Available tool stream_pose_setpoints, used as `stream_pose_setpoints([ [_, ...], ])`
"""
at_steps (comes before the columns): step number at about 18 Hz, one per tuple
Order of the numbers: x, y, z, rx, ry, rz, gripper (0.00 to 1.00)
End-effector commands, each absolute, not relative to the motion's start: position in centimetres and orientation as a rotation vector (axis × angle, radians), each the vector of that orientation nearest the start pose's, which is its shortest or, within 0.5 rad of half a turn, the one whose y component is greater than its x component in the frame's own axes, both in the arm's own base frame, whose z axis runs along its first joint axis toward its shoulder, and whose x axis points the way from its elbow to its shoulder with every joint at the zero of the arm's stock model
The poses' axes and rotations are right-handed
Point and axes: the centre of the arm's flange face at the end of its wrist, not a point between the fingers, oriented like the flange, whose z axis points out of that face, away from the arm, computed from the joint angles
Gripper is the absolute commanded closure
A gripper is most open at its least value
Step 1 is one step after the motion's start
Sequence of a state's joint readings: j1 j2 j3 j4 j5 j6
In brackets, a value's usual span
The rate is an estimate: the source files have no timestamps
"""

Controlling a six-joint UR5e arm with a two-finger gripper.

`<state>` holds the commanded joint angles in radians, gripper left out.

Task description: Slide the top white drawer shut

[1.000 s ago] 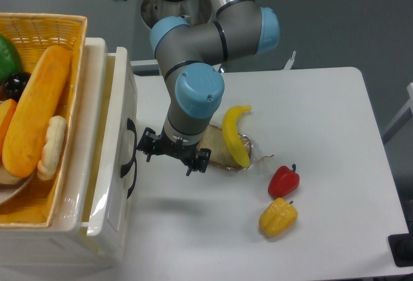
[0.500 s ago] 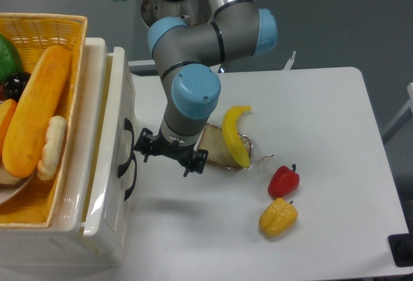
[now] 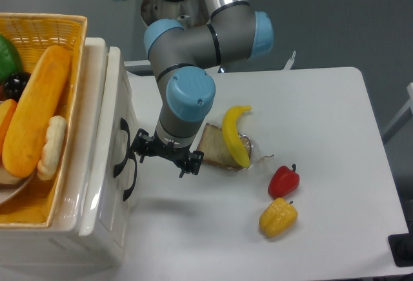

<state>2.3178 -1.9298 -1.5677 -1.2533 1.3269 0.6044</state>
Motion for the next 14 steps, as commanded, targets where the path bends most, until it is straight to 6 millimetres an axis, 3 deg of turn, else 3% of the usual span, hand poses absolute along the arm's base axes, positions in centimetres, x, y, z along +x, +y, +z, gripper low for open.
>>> stream_pose_setpoints([
  [5,-31.1,55.5,32.6,-3.025,-0.227,-0.249,0.00],
  [8,-33.4,54.7,33.2,-3.092,-0.252,-0.091,0.00],
  [11,-35.7,53.4,34.0,-3.080,-0.303,-0.061,0.00],
  [14,-38.6,51.4,35.0,-3.071,-0.237,-0.032,0.00],
])
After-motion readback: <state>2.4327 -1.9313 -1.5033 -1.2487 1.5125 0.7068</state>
